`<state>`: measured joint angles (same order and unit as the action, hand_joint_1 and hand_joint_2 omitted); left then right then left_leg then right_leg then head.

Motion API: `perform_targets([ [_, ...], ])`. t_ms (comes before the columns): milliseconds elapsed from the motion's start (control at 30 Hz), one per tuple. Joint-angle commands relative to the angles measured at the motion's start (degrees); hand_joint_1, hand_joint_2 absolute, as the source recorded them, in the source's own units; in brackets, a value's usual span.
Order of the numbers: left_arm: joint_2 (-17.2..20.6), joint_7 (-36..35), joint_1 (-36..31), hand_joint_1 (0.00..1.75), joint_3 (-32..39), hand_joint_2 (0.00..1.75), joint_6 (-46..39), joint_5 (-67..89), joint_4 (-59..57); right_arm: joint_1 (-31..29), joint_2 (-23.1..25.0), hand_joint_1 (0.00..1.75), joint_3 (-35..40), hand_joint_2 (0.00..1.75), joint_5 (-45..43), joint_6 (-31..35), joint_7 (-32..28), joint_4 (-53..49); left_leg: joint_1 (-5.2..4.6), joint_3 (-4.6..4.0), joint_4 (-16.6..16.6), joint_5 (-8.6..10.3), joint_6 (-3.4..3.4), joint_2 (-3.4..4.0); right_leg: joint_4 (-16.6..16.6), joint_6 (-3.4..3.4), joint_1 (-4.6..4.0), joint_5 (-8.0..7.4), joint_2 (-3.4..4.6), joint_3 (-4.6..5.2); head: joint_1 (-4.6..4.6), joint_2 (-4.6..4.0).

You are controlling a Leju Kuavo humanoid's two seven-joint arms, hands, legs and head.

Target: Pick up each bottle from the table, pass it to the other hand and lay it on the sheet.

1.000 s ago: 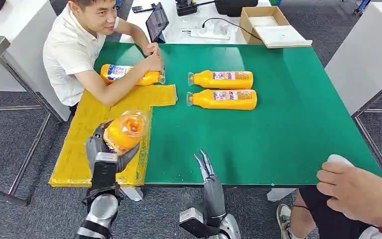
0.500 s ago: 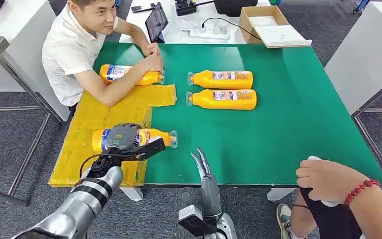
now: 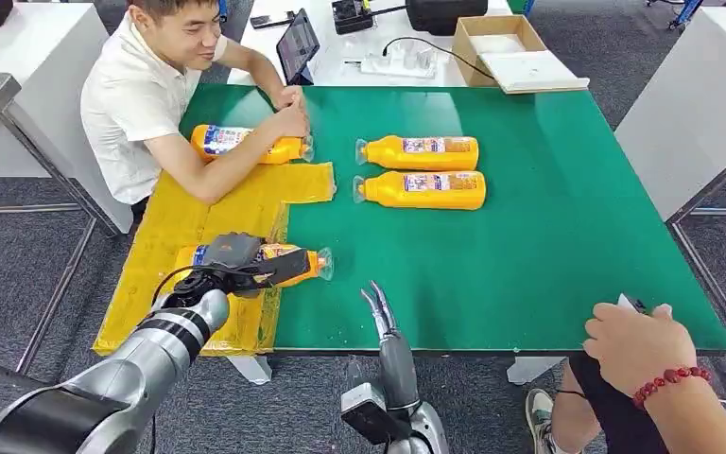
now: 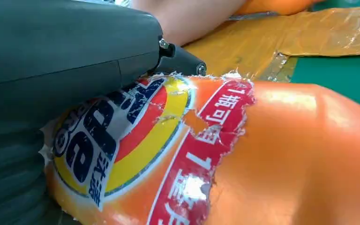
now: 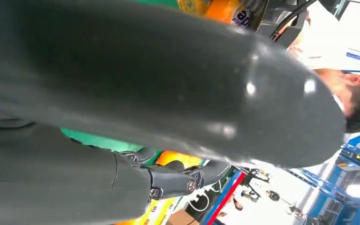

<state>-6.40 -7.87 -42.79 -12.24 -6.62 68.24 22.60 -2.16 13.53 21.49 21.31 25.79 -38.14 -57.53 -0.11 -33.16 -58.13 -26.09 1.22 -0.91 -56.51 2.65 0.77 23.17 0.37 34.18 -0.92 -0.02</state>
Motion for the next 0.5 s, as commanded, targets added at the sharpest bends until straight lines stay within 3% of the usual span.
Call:
perform_targets([
  [33, 1.7, 7.0, 1.5, 0.00, 7.5, 1.75, 3.9, -7.0, -5.6, -2.6, 0.1, 0.00, -2.1, 0.00, -0.8, 0.0, -1.9, 6.3, 0.03, 0.23, 0.1, -0.01, -0.11, 0.36, 0.1, -0.14, -0.05, -0.06, 0.25, -0.12, 0.00, 0.00],
  [333, 1.5, 9.3, 1.8, 0.00, 8.7, 1.75, 4.6, -8.5, -5.3, -2.7, 0.0, 0.00, -2.0, 0.00, -0.8, 0.2, -1.9, 6.4, 0.03, 0.24, 0.2, -0.01, -0.12, 0.37, 0.1, -0.15, -0.05, -0.07, 0.26, -0.12, 0.00, 0.00],
  [367, 1.4, 11.5, 2.0, 0.00, 10.1, 0.00, 5.8, -10.4, -5.2, -2.7, -0.3, 0.00, -1.7, 0.00, -0.9, 0.3, -1.9, 6.5, 0.01, 0.22, 0.1, -0.02, -0.07, 0.30, 0.1, -0.09, -0.02, -0.05, 0.23, -0.12, 0.02, 0.00],
  [433, 1.5, 12.9, 2.2, 0.00, 10.9, 0.00, 6.5, -11.5, -5.1, -2.8, -0.5, 0.00, -1.5, 0.00, -1.1, 0.3, -1.9, 6.4, 0.04, 0.28, 0.2, -0.01, -0.12, 0.41, 0.1, -0.15, -0.05, -0.08, 0.30, -0.15, 0.00, 0.00],
  [467, 1.8, 24.5, 3.1, 0.00, 11.7, 1.75, 11.5, -16.8, -3.0, -3.6, -2.1, 0.00, 1.2, 0.00, -3.9, 1.8, -1.9, 6.1, 0.03, 0.30, 0.2, 0.01, -0.11, 0.39, 0.2, -0.13, -0.04, -0.11, 0.29, -0.16, -0.02, 0.00],
  [500, 0.9, 30.7, 3.7, 0.00, 13.8, 1.75, 12.4, -22.3, -0.3, -4.3, -2.6, 0.00, 2.6, 0.00, -3.6, 2.3, -1.9, 7.3, 0.00, 0.29, 0.2, 0.00, -0.07, 0.30, 0.1, -0.09, -0.01, -0.06, 0.23, -0.16, 0.00, 0.00],
])
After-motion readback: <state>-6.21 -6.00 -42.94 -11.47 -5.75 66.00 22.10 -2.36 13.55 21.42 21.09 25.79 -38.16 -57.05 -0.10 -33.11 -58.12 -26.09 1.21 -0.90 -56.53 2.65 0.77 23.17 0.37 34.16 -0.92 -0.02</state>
